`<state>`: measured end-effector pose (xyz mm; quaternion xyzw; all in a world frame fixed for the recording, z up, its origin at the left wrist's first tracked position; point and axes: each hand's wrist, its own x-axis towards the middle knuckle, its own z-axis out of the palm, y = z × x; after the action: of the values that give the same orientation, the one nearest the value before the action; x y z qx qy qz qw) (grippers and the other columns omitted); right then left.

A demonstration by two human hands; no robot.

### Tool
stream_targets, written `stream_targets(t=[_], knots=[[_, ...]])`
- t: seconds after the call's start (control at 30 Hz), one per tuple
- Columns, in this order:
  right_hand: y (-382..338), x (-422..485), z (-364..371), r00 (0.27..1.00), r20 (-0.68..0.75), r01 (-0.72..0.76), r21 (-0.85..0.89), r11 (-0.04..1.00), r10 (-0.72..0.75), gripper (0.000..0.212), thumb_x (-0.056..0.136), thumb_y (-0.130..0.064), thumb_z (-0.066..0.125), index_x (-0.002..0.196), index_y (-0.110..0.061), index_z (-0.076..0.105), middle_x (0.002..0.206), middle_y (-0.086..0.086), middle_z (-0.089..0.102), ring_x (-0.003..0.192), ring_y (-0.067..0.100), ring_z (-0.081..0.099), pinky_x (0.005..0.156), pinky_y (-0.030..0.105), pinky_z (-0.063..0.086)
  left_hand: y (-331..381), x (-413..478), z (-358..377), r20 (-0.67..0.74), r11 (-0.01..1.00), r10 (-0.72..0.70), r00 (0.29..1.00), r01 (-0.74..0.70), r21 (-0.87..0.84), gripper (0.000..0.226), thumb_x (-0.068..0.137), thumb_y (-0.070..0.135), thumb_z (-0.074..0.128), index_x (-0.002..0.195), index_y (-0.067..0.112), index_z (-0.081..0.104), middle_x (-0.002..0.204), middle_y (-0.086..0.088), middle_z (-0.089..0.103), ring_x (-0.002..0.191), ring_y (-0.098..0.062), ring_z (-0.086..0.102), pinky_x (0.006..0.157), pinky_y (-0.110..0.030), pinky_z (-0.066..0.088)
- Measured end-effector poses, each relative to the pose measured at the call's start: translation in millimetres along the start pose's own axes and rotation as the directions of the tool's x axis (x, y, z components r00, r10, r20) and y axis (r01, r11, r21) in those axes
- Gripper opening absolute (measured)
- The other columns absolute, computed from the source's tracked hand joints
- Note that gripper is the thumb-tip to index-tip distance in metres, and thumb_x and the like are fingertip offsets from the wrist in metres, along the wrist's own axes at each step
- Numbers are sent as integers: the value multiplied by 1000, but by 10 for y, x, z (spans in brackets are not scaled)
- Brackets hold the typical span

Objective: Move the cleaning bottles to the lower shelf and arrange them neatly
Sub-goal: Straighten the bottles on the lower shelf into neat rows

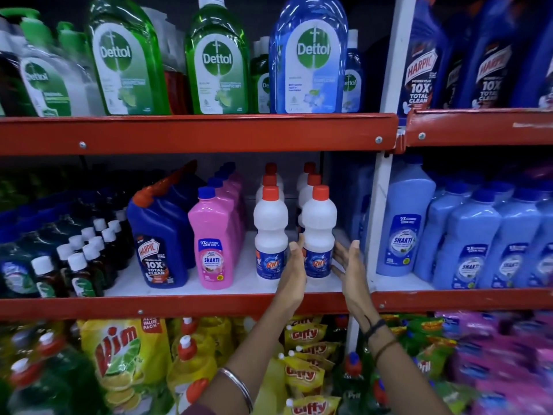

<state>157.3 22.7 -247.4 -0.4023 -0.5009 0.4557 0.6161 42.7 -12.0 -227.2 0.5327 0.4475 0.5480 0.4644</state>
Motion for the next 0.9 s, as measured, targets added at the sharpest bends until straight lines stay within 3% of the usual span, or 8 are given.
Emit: stream_targets(t=[0.13,0.2,0.27,0.37,0.43,0.57,0.7,0.9], knots=[[0,-38,16,1000,-18,19,-22,1000,-20,78,78,-68,22,137,-21,44,145,5,46,131,19,44,106,36,38,-31,-26,10,-33,1000,28,999,-27,8,66,89,60,10,148,36,26,155,5,31,143,-21,30,115,-40,27],[11,-139,56,991,-92,97,-38,995,-101,68,84,-66,24,135,-26,45,142,1,48,129,14,45,102,24,39,-84,-108,8,-114,993,110,987,-114,-26,57,90,58,17,137,37,43,143,9,45,136,-16,42,111,-34,35],[-14,-315,128,960,-136,243,-45,969,-247,56,90,-62,27,128,-29,48,132,-9,52,121,0,48,91,6,39,-127,-211,-23,-275,972,212,938,-232,-45,39,101,47,23,120,37,55,127,14,58,122,-3,53,103,-23,42],[6,-502,296,920,-47,386,-53,921,-389,61,86,-67,29,121,-24,55,123,-14,56,116,-4,52,92,8,41,-74,-302,-172,-474,936,299,828,-352,-26,42,101,45,26,123,25,56,122,13,58,108,15,53,86,-4,43],[-6,-540,457,929,71,367,-70,928,-362,58,89,-63,28,122,-23,54,124,-15,56,117,-3,52,94,11,42,-52,-245,-315,-506,944,281,815,-329,-7,47,100,44,23,132,21,49,127,9,53,110,12,52,81,-4,43],[45,-479,715,961,204,211,-110,971,-185,47,97,-42,23,139,-25,32,135,-25,38,122,-21,36,98,3,31,-26,-132,-495,-411,981,110,905,-164,-100,55,101,46,12,145,24,36,147,-1,42,121,-7,42,97,-25,39],[137,-363,812,972,225,80,-57,995,-65,92,71,-83,28,145,-28,25,153,-8,31,139,8,32,117,37,26,-4,-142,-531,-348,986,62,935,-111,-122,63,94,56,9,144,28,37,147,-4,44,118,-9,44,96,-29,36],[179,-260,787,968,247,36,36,999,-44,95,67,-86,34,142,-27,36,144,-5,46,127,5,46,92,12,44,-21,-67,-618,-335,980,43,941,-104,-168,59,100,49,6,146,27,36,152,-4,39,131,-16,40,98,-31,33]])
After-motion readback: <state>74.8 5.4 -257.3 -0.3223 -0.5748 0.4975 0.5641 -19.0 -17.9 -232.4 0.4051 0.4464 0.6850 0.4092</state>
